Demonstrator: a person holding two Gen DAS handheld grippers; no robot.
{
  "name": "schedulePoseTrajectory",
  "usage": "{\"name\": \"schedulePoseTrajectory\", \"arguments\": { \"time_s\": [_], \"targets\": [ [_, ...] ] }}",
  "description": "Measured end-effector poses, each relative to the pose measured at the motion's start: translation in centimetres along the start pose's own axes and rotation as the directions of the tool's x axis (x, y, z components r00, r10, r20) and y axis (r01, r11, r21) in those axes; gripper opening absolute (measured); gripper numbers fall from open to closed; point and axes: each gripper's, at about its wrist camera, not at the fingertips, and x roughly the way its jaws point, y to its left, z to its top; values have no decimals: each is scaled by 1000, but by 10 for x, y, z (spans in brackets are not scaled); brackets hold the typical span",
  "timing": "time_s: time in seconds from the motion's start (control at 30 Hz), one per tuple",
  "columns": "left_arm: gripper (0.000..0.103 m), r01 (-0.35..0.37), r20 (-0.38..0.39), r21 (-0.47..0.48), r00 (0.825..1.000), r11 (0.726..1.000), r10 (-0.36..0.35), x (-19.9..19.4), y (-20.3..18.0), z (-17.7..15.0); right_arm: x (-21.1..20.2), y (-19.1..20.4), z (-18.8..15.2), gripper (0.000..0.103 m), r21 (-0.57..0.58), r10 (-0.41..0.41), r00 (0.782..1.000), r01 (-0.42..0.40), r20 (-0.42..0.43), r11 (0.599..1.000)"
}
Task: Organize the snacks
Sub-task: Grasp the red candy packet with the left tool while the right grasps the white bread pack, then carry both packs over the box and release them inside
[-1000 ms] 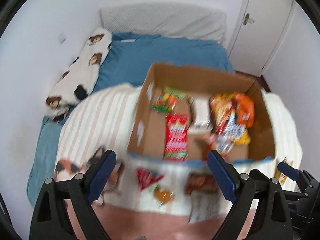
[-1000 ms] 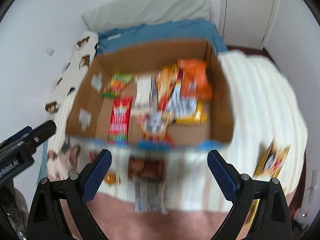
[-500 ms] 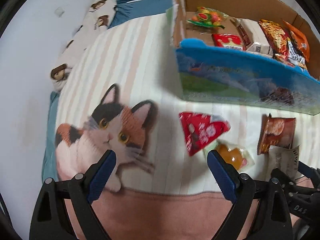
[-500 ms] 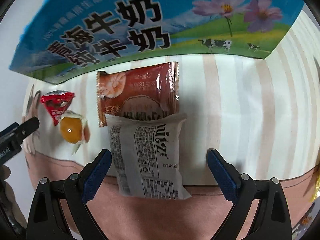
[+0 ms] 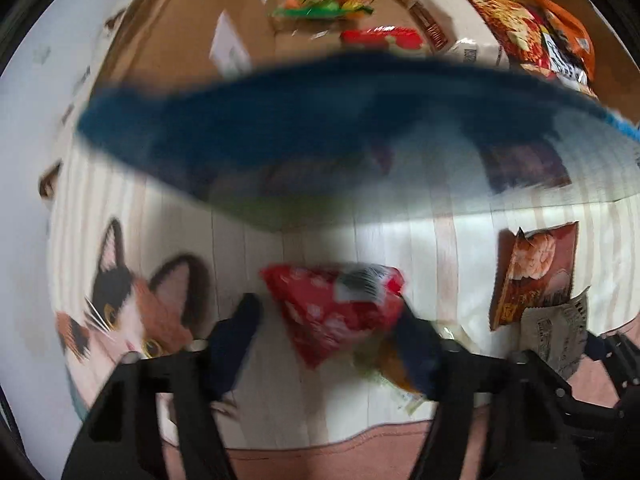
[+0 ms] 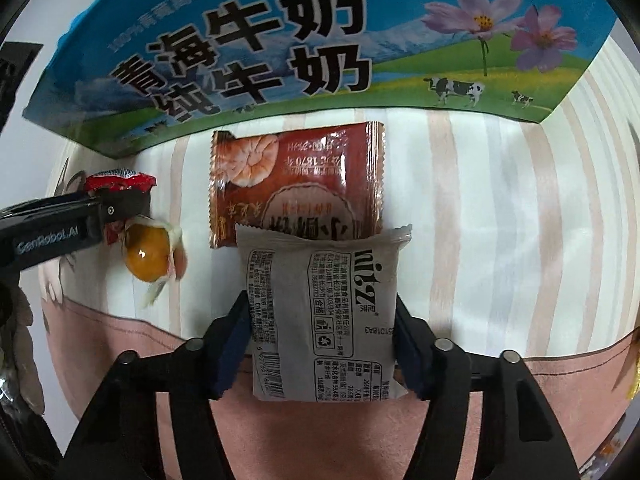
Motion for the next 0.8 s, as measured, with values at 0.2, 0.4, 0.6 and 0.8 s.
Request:
{"name": "schedulePoseTrajectory", "arguments": {
  "time_s": [0.2, 0.4, 0.6, 0.8],
  "targets": [
    [52, 33, -2, -80, 999, 996, -33, -8, 20, -31, -1, 2, -29, 59, -40, 32, 998, -34, -46, 999],
    [52, 40, -26, -127, 999, 991, -44, -9, 25, -85, 3, 13, -76, 58, -96, 47, 993, -58, -113, 994],
    [55, 4, -41, -114, 999, 993, -9, 11, 24, -93, 13, 22, -90, 69, -70, 41, 992, -49, -117, 996],
    [55, -44, -34, -70, 999, 997, 42, 20, 5, -87, 26, 46, -99, 79, -116, -23, 993, 9, -113, 993]
  ]
}}
